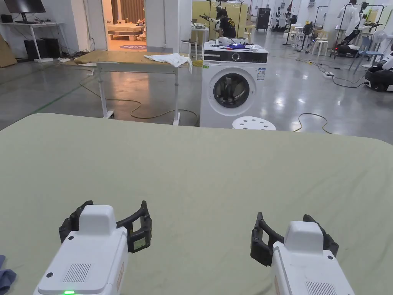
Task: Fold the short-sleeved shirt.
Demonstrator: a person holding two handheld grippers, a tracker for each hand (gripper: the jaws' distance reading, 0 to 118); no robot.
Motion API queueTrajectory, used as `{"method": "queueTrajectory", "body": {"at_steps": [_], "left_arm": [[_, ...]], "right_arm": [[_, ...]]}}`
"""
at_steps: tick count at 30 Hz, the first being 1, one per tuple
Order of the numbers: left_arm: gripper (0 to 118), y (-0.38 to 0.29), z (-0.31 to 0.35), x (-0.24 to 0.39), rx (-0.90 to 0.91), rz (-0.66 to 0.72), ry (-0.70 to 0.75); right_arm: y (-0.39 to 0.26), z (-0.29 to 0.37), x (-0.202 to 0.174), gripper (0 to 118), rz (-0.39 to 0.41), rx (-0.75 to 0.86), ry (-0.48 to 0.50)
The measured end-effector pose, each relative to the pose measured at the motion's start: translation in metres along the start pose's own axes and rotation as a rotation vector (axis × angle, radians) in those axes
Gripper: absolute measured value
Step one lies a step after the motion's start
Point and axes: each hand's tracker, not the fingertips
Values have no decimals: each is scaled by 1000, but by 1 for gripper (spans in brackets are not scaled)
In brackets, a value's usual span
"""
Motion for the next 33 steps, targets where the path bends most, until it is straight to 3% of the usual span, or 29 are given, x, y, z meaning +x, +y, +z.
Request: {"method": "queueTrajectory", "body": {"at_steps": [5,13,18,24,33], "left_arm": [[107,0,2,-8,40,29,8],[108,-5,0,-15,20,-22,25],[108,-7,-1,-21,-12,1,-3],[111,-8,-2,-22,-28,11,-21],[111,-6,-2,-19,-25,17,-54]], "right_arm": [[2,0,4,90,-24,7,-9],[3,-10,8,93,-41,-32,-4],[4,-17,14,93,-123,-79,-12],[5,-18,10,93,-85,-93,-24],[17,-24,12,93,-224,-208,-13]]}}
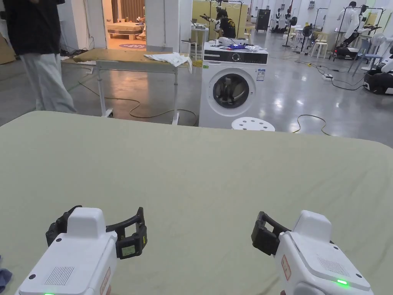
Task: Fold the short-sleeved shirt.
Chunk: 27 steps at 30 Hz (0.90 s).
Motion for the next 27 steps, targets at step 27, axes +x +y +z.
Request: {"method": "queueTrajectory", "body": {"at_steps": [27], "left_arm": [[111,-3,4,8,-40,-6,52]], "right_arm": [[-6,-1,-7,98,109,-60,-81]]}}
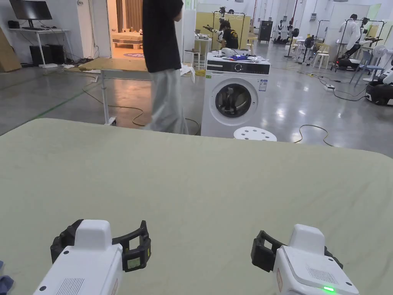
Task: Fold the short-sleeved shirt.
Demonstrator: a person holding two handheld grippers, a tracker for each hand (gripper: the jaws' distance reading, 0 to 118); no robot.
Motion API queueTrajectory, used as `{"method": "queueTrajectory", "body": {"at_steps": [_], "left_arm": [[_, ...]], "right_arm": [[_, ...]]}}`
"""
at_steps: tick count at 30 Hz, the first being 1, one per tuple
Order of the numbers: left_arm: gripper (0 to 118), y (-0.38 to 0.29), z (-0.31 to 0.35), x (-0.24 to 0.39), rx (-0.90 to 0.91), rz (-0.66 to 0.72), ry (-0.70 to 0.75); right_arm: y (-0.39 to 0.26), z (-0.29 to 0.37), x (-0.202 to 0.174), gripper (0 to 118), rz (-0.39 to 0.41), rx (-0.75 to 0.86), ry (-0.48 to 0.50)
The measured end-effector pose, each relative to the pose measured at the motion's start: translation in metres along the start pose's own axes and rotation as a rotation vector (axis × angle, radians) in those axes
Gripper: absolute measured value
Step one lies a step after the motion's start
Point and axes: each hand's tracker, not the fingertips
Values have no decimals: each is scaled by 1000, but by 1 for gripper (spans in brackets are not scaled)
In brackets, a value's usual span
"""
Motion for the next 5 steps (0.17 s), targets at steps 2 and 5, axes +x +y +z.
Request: {"method": "queueTrajectory", "body": {"at_steps": [2,5], "left_arm": [[111,0,0,0,-5,1,8],[111,-2,1,0,-7,4,12]], "right_arm": [[0,1,1,98,-3,2,-7],[1,-1,4,98,-25,-8,-13]]}}
